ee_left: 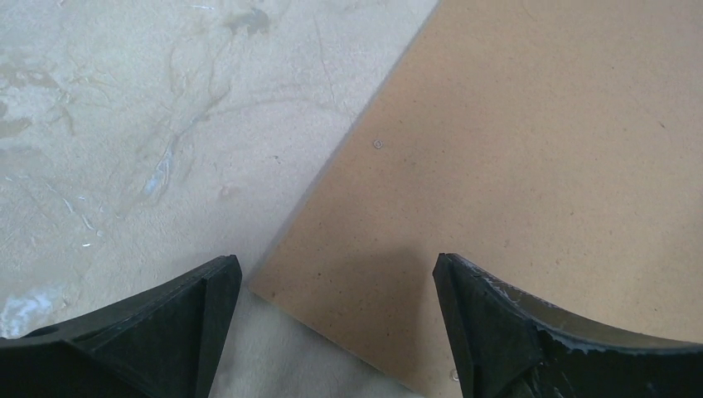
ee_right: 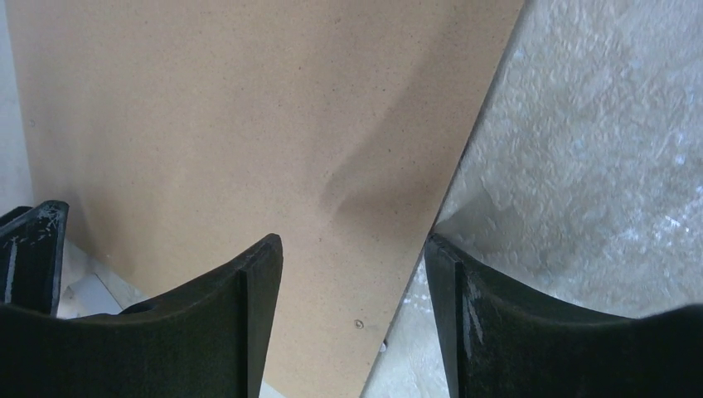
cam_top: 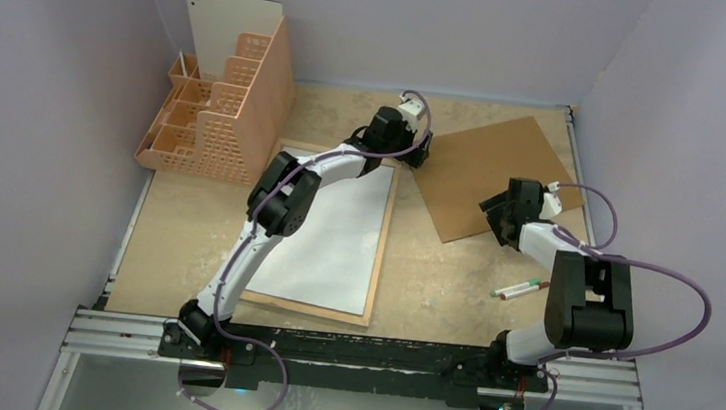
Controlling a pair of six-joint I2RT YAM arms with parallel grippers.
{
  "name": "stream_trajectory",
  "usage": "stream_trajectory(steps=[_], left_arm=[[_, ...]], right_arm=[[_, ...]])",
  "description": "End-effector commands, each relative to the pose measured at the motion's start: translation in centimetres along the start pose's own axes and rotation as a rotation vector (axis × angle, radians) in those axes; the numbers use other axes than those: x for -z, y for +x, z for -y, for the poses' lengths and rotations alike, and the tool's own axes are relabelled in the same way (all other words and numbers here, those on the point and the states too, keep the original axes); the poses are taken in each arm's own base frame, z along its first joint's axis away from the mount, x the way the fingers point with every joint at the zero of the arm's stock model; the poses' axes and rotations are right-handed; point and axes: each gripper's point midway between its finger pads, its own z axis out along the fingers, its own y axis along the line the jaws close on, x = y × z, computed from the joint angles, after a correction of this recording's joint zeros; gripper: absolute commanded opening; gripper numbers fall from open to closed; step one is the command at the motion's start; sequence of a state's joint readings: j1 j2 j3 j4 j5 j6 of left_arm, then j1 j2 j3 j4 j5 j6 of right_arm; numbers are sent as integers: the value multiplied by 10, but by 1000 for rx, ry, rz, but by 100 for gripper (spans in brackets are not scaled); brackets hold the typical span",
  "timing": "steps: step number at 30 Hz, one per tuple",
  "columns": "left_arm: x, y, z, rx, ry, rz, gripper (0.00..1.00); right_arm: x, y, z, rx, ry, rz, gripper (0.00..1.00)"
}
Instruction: Put the photo into the frame
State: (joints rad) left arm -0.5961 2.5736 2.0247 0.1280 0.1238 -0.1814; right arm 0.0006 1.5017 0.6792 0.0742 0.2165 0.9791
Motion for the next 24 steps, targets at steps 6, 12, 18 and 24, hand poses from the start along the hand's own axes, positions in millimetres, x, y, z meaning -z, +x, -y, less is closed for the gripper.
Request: stream_trajectory(steps=[6,12,18,24], left_arm=[[-1,1,-27,37,-157,33,93],[-8,-22,-8,83,-29,129,94],[-32,-5,18,127,136,93,90],[-16,25,24,173,172,-7,68]], right_arm=[[-4,10,51,65,144,-40,68],[-6,16,62,22,204,-58,73],[-14,20,71,-11,257,-80,75],[-26,12,49,32,165,-82,74]])
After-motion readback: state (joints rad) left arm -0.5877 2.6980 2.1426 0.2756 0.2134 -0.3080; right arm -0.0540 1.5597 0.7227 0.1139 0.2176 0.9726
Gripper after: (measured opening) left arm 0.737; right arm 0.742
